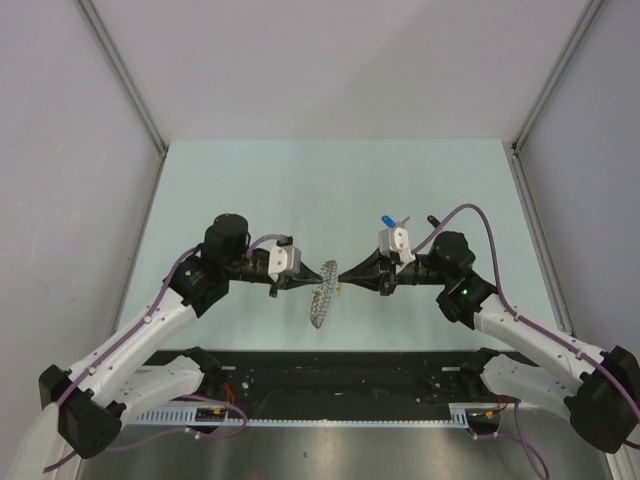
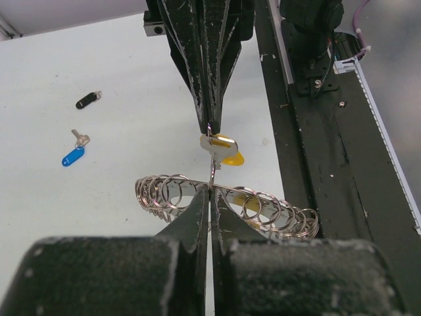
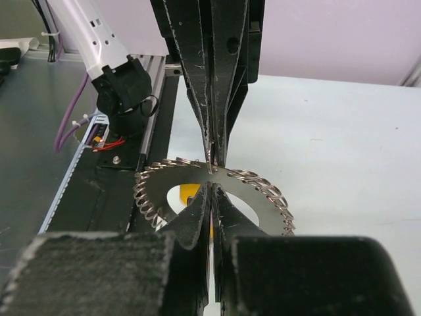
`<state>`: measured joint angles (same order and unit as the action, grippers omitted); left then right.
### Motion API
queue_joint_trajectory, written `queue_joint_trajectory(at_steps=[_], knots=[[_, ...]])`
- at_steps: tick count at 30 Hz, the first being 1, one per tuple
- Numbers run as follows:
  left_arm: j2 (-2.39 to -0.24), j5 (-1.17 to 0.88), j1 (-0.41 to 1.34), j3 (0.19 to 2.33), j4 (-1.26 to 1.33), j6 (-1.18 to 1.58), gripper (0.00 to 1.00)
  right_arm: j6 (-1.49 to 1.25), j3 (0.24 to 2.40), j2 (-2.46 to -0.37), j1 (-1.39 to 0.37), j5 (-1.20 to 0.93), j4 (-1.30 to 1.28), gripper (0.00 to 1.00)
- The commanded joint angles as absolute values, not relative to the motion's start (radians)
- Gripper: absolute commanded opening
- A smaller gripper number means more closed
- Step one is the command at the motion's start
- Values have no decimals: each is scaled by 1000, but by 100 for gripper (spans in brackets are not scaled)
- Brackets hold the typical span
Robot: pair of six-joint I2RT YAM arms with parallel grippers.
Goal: Put the keys on the keyring
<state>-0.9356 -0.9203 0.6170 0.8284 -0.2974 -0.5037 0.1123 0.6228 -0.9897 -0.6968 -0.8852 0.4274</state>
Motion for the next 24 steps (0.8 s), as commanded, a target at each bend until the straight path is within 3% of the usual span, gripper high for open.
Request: queue_joint_trajectory(at_steps=[1,24], knots=[[-914,-943,624,825,-175,-453,0,109,594,-934,-709,-822,544,0],[-914,-999,623,764,52,-267,0,34,526,-922,-724,-761,712,0]])
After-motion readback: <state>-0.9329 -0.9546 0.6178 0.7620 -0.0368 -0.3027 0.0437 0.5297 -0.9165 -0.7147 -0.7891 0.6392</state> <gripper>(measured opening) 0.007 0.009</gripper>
